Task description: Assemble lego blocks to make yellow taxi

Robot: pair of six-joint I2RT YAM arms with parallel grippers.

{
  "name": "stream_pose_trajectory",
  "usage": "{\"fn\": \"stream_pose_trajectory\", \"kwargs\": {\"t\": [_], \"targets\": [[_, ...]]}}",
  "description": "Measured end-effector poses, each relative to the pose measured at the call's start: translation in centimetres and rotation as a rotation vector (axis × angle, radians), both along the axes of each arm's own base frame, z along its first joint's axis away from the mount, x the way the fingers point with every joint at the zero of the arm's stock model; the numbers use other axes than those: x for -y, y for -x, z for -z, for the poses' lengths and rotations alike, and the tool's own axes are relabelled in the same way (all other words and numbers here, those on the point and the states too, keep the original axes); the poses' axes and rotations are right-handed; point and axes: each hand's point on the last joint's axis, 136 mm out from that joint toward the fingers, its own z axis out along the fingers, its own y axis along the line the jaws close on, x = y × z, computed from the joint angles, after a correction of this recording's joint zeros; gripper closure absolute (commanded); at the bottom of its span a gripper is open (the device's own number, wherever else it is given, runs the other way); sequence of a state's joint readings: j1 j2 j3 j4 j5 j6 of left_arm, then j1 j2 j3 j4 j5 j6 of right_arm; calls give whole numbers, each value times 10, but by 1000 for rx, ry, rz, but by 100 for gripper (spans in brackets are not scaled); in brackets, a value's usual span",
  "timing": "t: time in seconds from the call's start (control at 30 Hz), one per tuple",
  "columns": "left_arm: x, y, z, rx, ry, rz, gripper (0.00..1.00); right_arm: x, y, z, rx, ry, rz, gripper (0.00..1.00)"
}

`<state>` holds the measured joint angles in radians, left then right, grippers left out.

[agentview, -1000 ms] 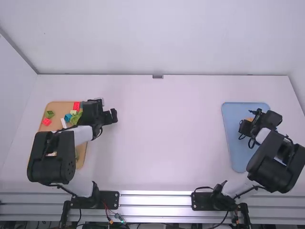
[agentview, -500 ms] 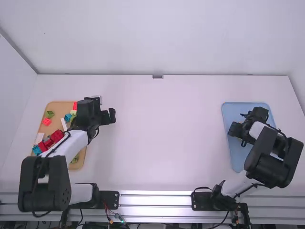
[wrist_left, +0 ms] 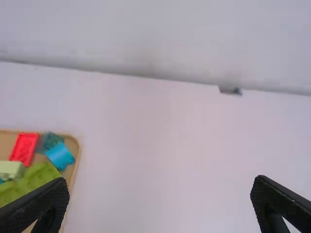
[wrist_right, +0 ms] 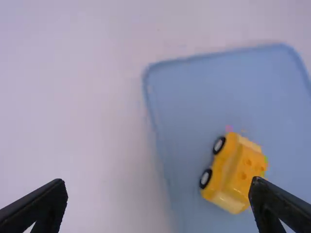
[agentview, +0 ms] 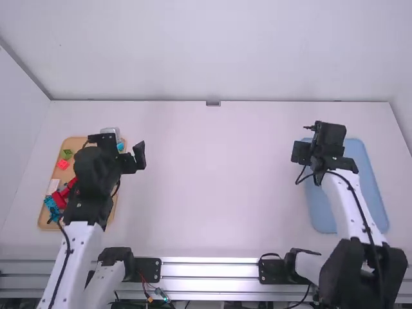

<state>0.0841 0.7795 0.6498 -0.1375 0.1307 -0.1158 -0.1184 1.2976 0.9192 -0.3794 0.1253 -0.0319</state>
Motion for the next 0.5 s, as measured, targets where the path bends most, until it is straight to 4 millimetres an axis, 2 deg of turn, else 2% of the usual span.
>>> {"fn": "stream_pose_trajectory", "kwargs": {"t": [0.13, 0.17, 0.27, 0.37, 0.5], "targets": [[6, 12, -31, 123, -32, 19, 7, -24, -6, -29, 106, -12, -62, 7], [7, 12, -32, 128, -34, 21, 7, -25, -6, -30, 114, -14, -65, 7], [15, 15, -21, 142, -78, 46, 13, -42, -6, -34, 156, -39, -113, 12], [12, 18, -10, 153, -109, 32, 17, -57, -2, -31, 182, -65, -161, 16], [7, 28, -1, 179, -129, 5, 26, -62, 4, -34, 240, -80, -184, 24]]}}
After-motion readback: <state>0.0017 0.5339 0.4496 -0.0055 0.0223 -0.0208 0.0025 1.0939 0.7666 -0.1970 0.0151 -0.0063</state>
